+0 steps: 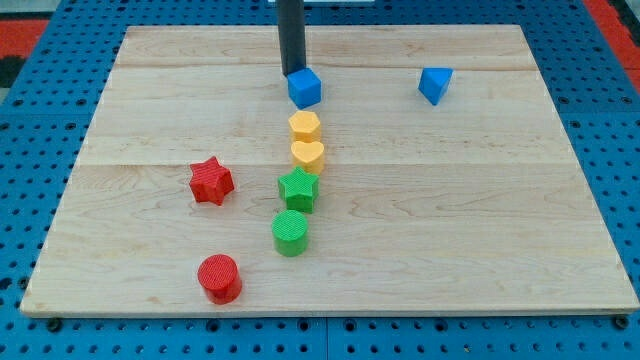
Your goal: Move the blue cube above the yellow hexagon
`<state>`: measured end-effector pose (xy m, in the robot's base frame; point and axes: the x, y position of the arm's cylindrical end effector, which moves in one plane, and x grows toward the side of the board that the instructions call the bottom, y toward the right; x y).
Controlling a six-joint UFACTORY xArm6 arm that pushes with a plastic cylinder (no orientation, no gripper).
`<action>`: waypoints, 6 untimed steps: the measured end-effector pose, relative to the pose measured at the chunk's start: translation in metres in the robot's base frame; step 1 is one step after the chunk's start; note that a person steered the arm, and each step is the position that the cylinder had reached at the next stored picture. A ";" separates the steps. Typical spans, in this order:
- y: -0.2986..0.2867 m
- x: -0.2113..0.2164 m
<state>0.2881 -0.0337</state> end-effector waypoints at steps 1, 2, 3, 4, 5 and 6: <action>-0.042 0.000; -0.066 0.048; -0.068 0.121; -0.042 0.139; -0.038 0.155; -0.077 0.196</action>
